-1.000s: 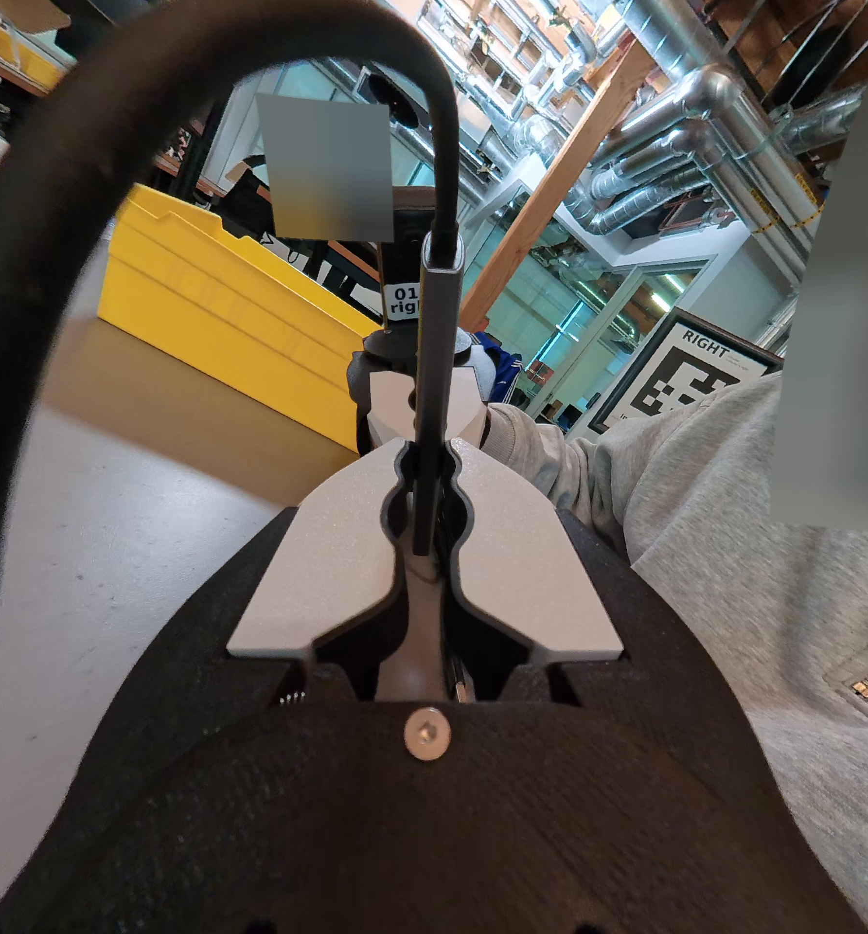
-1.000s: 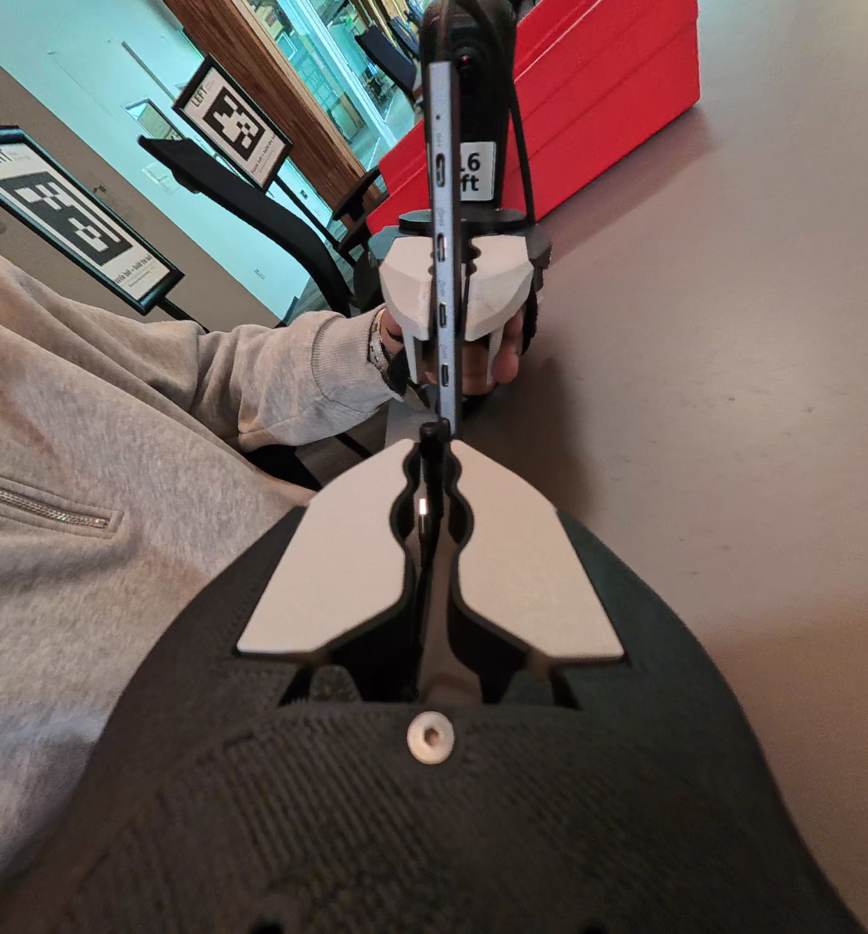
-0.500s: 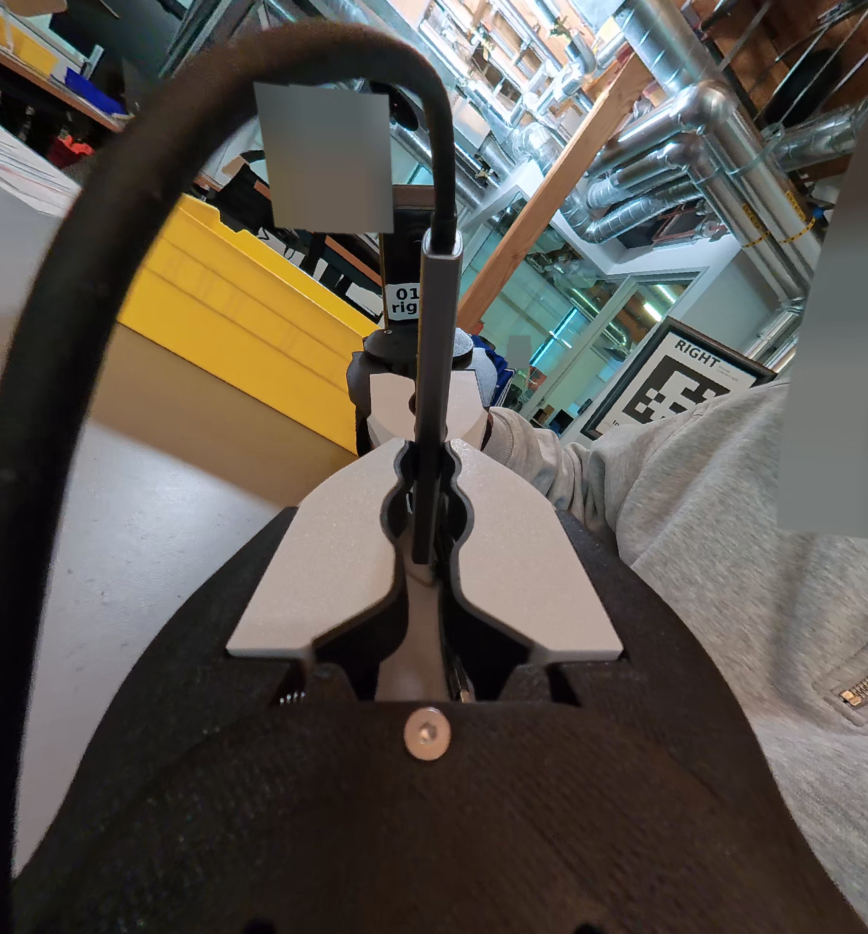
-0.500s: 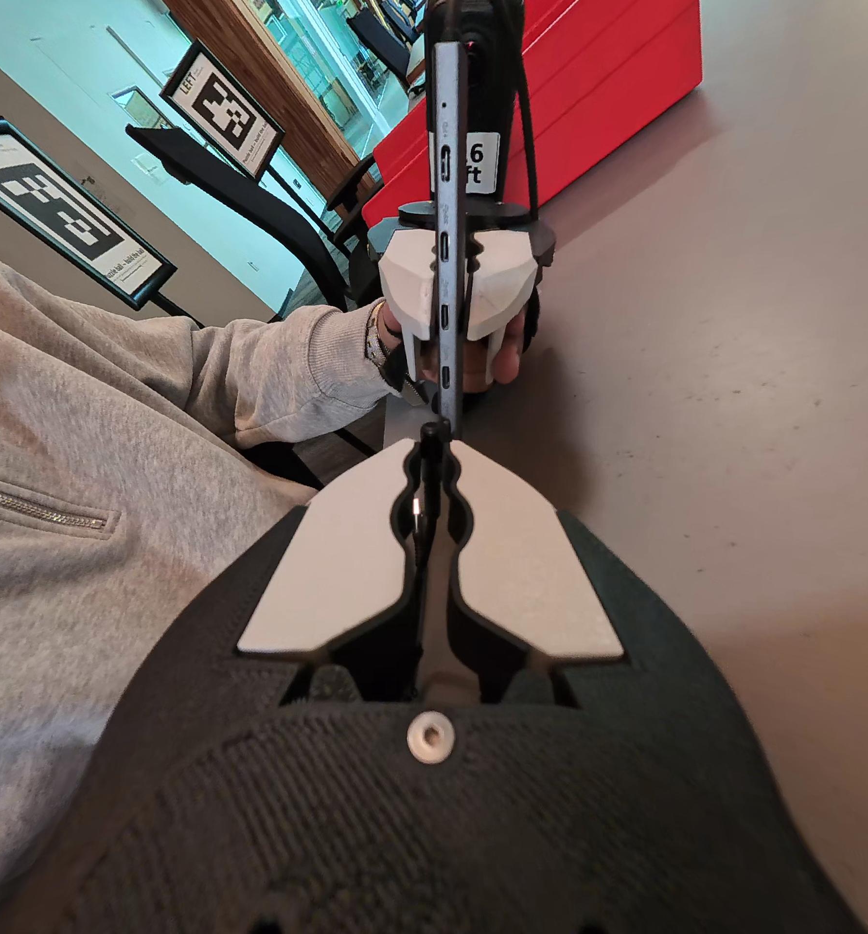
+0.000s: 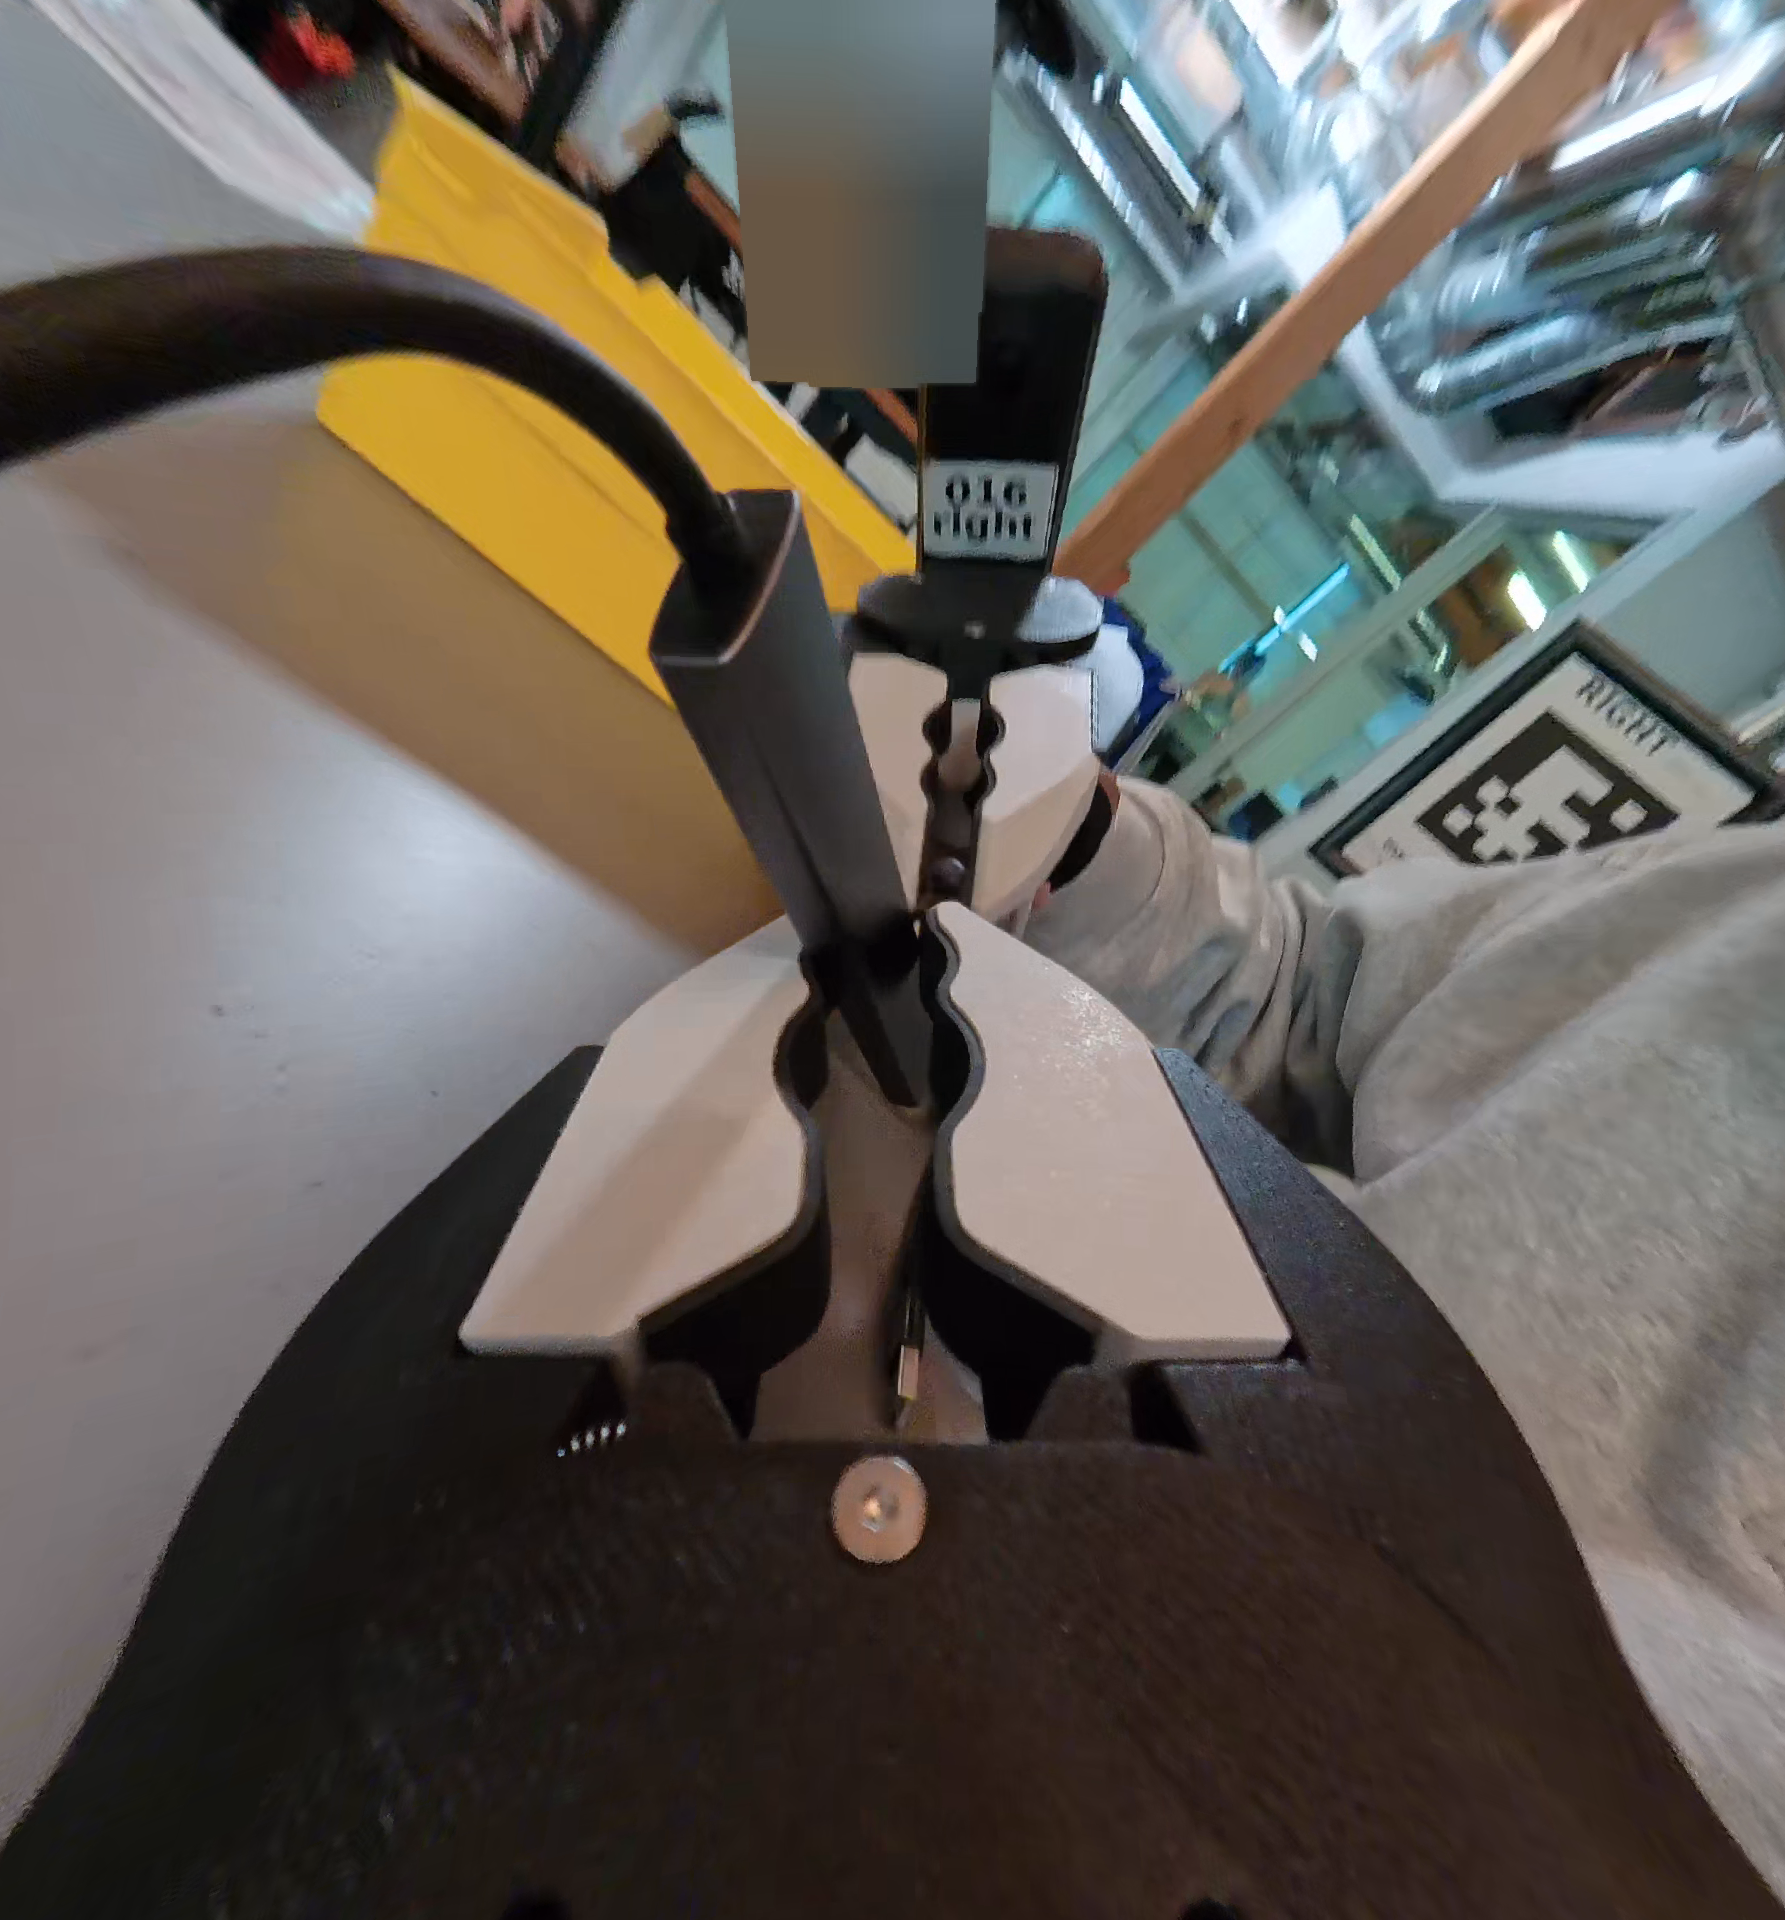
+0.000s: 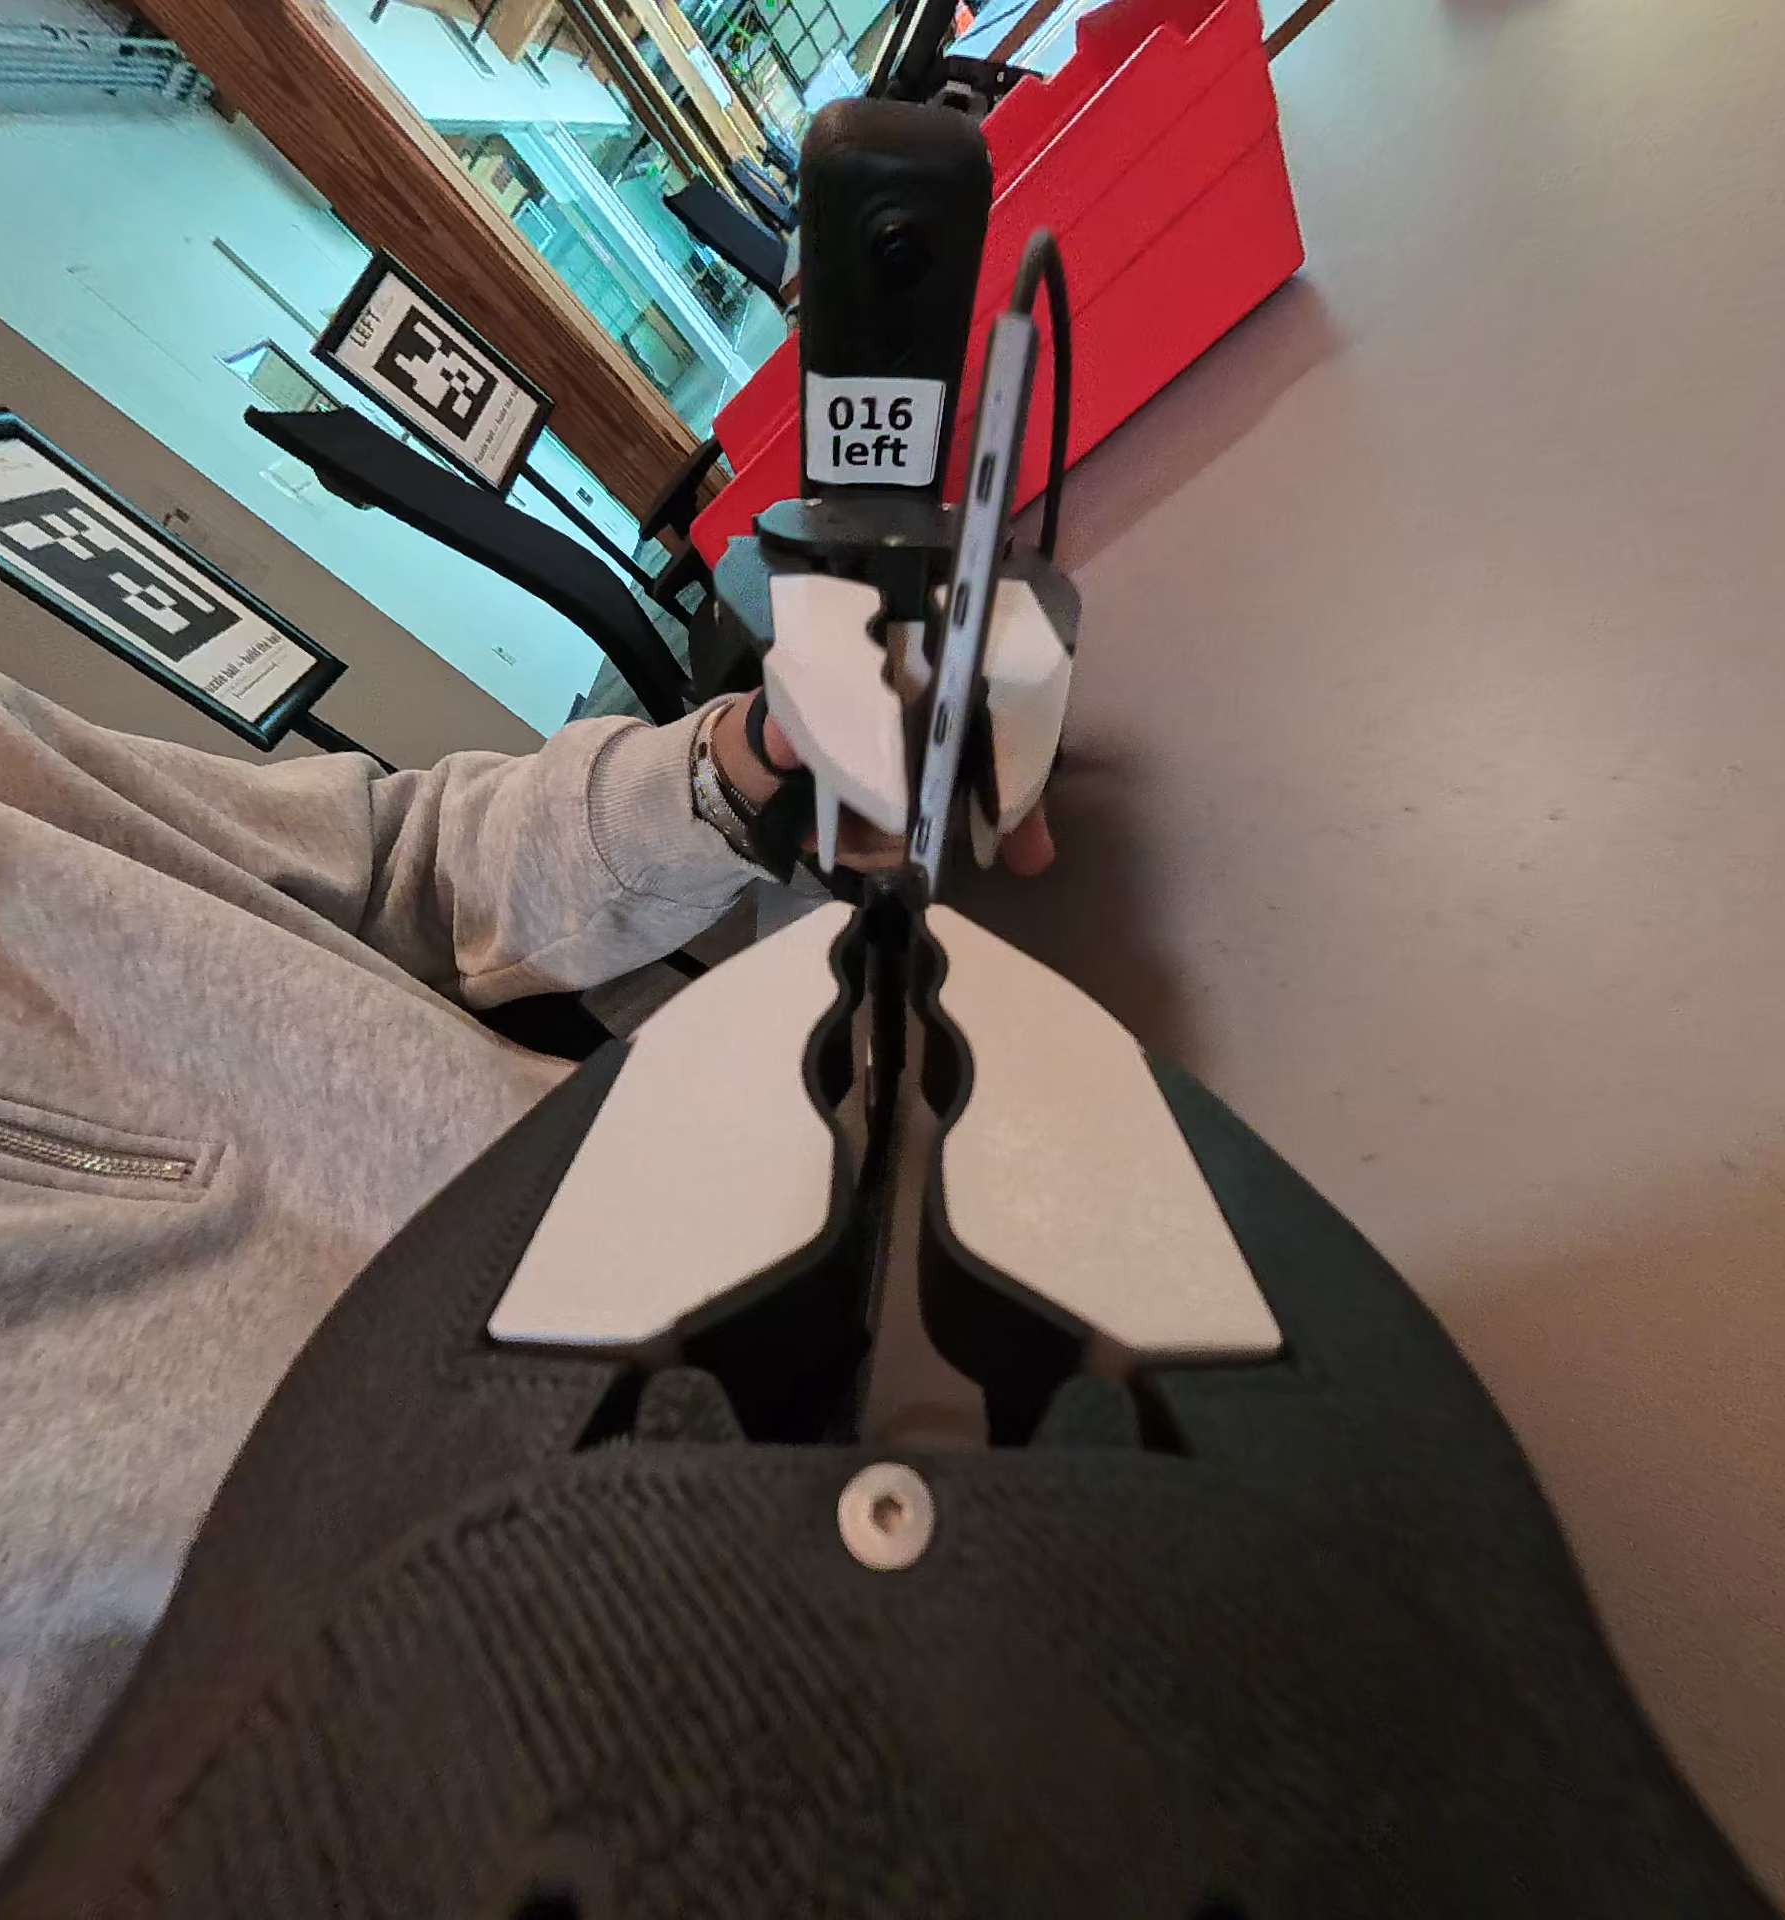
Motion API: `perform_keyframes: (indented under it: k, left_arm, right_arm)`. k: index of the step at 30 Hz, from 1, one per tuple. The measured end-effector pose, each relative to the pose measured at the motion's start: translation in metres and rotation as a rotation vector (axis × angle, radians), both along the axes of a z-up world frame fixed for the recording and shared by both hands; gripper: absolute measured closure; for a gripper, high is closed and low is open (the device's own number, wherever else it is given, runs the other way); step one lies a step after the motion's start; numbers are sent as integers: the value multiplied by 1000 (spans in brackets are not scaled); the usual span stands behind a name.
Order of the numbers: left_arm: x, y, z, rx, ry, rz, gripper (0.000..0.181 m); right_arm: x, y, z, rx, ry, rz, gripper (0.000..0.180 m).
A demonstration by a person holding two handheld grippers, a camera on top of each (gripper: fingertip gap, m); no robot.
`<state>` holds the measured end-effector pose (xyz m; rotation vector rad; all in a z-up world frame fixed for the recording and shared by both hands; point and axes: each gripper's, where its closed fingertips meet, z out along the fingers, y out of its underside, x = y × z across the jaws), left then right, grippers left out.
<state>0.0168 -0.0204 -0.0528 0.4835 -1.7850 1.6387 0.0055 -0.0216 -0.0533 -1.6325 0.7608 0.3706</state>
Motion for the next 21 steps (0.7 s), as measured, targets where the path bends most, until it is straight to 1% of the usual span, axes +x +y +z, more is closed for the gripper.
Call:
perform_keyframes:
  k: [3, 5, 12, 17, 21]
  left_arm:
    - [-16, -6, -7, 69, -59, -67, 168]
    - [-18, -7, -8, 79, -95, -61, 168]
    - [2, 3, 1, -11, 13, -3, 170]
    - [-4, 3, 1, 0, -31, -26, 170]
    - [-10, 2, 2, -2, -67, -58, 171]
  right_arm:
    - [1, -1, -3, -11, 7, -7, 172]
    - [1, -2, -4, -13, 9, -7, 172]
    - [-3, -6, 2, -28, 3, 29, 172]
    - [-14, -7, -4, -110, 13, 86, 172]
    - [-16, -4, -12, -142, 46, 95, 172]
